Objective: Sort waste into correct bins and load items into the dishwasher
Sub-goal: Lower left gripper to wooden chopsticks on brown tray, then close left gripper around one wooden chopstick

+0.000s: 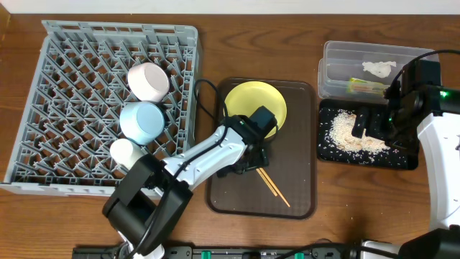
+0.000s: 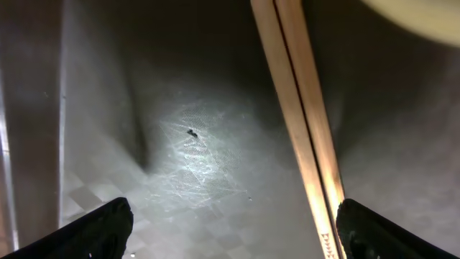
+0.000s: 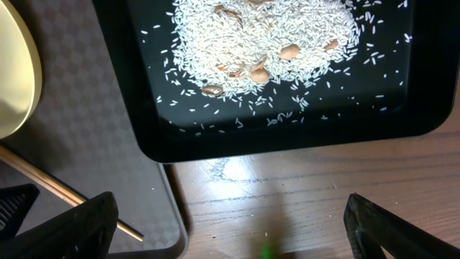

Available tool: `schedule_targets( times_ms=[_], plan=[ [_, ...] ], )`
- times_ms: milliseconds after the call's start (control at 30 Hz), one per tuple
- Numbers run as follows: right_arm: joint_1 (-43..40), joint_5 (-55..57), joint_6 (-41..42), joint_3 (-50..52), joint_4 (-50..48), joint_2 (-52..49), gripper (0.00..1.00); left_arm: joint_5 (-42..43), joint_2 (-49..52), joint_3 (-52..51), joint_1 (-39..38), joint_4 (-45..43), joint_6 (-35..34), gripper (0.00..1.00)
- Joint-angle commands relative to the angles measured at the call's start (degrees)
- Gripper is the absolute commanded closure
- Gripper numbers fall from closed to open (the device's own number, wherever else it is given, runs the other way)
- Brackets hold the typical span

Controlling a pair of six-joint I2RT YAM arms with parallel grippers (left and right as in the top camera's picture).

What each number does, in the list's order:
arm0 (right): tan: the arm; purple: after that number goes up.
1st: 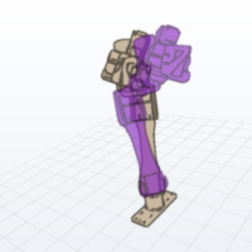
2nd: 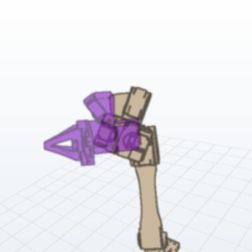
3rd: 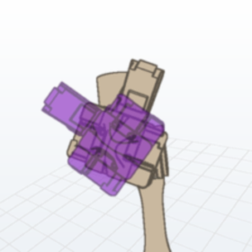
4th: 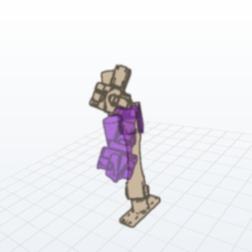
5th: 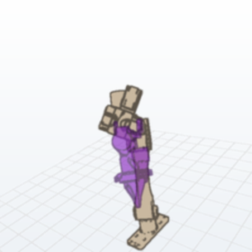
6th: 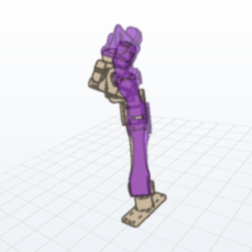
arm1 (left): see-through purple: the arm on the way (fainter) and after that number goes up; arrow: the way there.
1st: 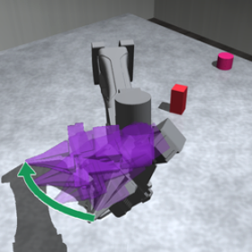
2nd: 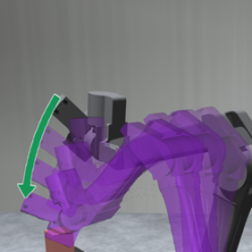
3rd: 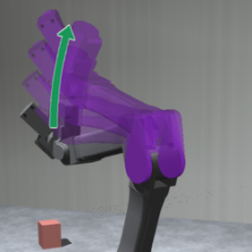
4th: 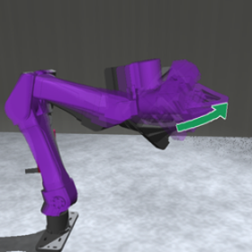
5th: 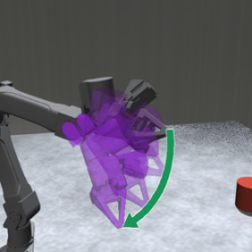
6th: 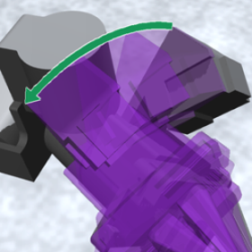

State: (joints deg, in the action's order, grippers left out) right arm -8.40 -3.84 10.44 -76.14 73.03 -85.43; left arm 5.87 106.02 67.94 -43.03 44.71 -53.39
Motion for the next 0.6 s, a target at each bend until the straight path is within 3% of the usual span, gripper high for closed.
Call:
schedule_targets(
  times_ms=[0,567],
  plan=[
    [-0.22,0.37,0.22,-1.01,0.02,1.05,0.02,2.54,1.31,-0.50,-0.09,-0.22,-0.74,0.08],
    [-0.22,0.37,0.22,-1.01,0.04,1.05,0.02,2.51,1.49,-3.06,-0.20,-0.94,-1.01,0.08]
  ],
)
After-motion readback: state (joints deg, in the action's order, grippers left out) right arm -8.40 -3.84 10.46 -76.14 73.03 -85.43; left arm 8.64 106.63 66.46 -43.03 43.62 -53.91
